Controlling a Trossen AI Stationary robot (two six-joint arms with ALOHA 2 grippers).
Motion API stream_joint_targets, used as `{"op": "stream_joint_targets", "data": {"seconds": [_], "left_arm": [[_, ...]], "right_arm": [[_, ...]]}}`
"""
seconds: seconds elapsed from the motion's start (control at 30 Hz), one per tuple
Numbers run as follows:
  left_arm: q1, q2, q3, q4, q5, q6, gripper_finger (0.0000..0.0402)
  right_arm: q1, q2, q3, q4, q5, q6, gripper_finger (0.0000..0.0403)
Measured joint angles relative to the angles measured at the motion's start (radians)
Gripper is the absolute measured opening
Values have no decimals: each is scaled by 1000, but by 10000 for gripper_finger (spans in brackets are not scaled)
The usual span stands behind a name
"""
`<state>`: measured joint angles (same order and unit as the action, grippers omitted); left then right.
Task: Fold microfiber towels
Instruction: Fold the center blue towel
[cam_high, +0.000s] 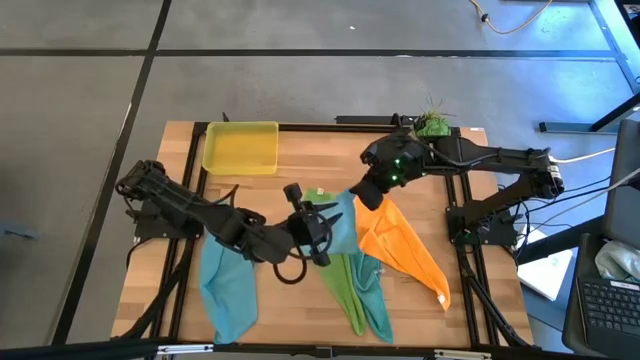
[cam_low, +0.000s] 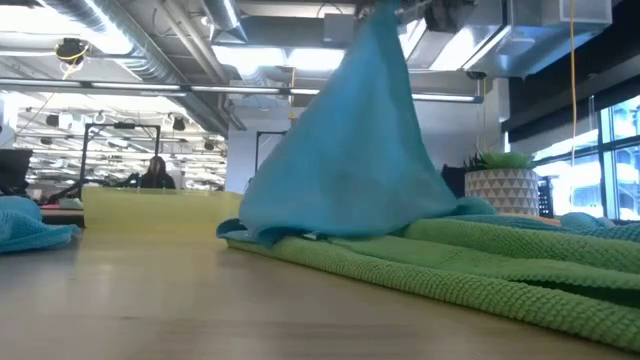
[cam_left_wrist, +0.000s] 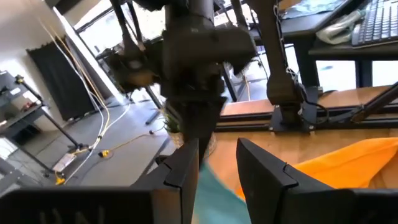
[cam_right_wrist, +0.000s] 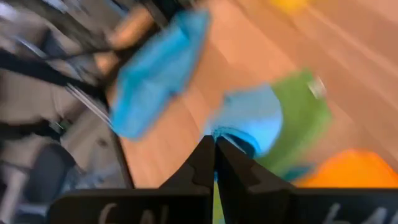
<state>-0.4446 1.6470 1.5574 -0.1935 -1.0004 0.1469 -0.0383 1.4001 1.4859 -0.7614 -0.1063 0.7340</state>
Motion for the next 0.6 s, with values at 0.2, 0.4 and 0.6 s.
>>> {"op": "stream_joint_targets", "data": {"seconds": [0.2,0.4,0.6], "left_arm": [[-16,-13,4,-8,-93,152,104],[-13,-118,26,-2,-235,277,104],[78,-265,26,-87,-34,125,104]], "right_arm": [[-3,-3,39,159,49,-15,10],[-36,-1,57,188,24,-91,10],[-88,6,122,275,-121,-183,10]]}}
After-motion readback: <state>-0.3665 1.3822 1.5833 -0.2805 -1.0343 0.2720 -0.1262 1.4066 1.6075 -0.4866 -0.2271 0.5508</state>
